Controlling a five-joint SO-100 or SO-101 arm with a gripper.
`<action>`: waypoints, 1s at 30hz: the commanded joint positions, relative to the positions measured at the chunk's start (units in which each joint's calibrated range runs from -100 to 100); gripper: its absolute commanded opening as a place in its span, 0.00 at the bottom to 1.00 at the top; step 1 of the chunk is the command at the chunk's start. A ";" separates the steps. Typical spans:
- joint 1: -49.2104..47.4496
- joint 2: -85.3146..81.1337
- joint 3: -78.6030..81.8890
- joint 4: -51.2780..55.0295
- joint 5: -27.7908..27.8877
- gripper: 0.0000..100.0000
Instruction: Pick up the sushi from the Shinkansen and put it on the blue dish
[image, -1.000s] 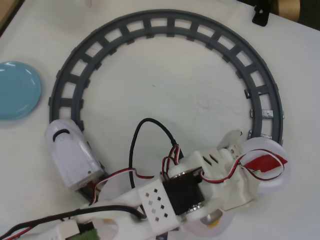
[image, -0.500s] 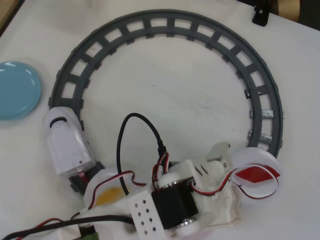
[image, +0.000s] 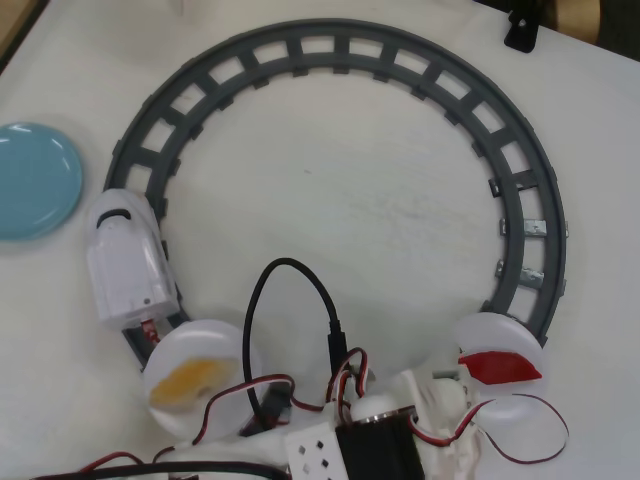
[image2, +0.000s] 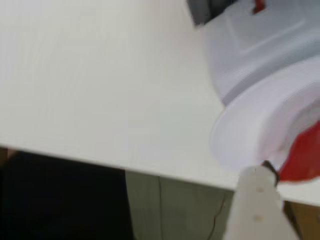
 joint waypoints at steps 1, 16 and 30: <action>-0.43 -0.78 -0.12 -0.01 -1.49 0.31; -2.10 -0.62 0.33 -0.01 -5.99 0.31; -1.22 5.19 0.24 0.67 -9.38 0.31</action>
